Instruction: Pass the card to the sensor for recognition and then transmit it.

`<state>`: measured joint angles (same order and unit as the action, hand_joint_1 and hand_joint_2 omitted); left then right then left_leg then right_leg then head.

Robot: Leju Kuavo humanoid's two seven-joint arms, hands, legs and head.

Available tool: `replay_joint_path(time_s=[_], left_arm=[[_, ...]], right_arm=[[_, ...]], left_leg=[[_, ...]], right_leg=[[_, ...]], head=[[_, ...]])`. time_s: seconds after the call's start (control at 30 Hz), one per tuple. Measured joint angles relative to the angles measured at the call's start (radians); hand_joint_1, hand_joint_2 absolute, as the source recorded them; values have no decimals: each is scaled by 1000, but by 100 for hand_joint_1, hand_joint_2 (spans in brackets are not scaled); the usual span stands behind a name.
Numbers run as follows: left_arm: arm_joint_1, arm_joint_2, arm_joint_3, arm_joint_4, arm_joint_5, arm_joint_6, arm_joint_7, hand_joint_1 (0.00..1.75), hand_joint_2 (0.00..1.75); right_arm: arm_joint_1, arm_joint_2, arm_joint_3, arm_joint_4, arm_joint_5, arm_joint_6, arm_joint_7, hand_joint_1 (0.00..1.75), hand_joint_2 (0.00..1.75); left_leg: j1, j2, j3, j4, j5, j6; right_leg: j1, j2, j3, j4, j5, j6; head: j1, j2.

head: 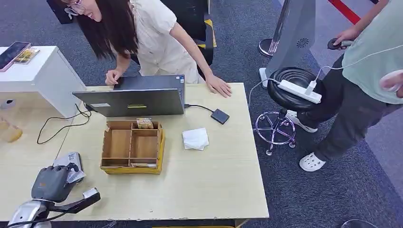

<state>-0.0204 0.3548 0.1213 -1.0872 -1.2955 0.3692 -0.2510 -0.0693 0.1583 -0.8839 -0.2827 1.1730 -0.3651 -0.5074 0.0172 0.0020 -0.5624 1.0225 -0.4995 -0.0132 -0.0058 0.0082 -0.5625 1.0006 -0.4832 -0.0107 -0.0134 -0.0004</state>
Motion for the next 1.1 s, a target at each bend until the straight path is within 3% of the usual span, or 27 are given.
replay_joint_path(time_s=[0.47,0.6,0.87,1.1], left_arm=[[-1,0,0,0,-3,-14,2,175,175],[-1,0,0,0,-3,-61,7,175,175],[-14,-6,9,-2,106,-245,-1,175,175],[-4,-15,25,-2,106,-272,14,175,175]], right_arm=[[0,0,0,-7,0,0,-4,0,175],[0,0,-1,-8,0,0,-11,0,175],[-2,0,-10,-9,3,-2,-29,0,175],[-4,0,-10,-10,11,-8,-34,0,175]], left_leg=[[0,0,0,0,0,0],[0,0,0,0,0,0],[0,-1,4,0,0,0],[0,-1,5,0,1,-1]], right_leg=[[0,0,0,0,0,0],[0,0,0,0,0,0],[0,-2,5,0,0,0],[0,-1,5,0,0,0]], head=[[0,0],[0,0],[0,0],[0,0]])
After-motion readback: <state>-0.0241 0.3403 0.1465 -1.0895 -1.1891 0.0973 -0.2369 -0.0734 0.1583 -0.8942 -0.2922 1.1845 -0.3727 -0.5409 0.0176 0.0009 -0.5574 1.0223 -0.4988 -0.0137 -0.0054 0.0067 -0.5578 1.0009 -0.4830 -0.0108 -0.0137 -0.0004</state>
